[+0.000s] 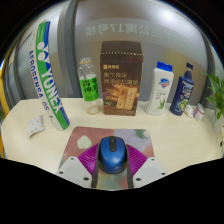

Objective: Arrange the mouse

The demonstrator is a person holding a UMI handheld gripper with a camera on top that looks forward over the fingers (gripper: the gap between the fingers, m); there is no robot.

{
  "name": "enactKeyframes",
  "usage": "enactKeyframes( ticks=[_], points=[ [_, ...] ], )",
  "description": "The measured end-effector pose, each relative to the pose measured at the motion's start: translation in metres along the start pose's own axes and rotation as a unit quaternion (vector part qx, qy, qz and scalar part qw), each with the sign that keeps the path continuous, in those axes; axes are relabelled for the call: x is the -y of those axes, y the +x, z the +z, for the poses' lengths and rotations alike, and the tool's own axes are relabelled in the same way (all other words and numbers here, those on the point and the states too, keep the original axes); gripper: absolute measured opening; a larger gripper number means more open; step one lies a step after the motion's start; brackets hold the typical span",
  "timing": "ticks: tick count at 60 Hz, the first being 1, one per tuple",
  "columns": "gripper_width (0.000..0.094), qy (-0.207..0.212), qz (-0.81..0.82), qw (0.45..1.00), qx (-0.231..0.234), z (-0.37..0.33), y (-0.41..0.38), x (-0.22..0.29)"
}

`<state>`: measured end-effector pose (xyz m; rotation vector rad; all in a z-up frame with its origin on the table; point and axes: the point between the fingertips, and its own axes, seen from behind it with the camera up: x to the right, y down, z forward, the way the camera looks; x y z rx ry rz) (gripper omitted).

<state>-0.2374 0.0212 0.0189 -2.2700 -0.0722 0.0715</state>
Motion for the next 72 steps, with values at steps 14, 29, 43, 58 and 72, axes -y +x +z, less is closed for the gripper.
enactKeyframes(
  ticks=[14,29,43,58,72],
  points=[
    [0.0777,-0.019,-0.009,0.999,-0.025,0.000,-0.007,-0.022],
    [0.0850,0.011,-0.010,0.997,-0.071,-0.117,-0.012,0.006],
    [0.0850,0.028,-0.007,0.996,-0.087,-0.221,-0.024,-0.002],
    [0.0849,0.040,-0.018,0.995,-0.089,-0.298,-0.041,-0.034],
    [0.0849,0.046,-0.017,0.995,-0.082,-0.332,-0.059,-0.053]
  ],
)
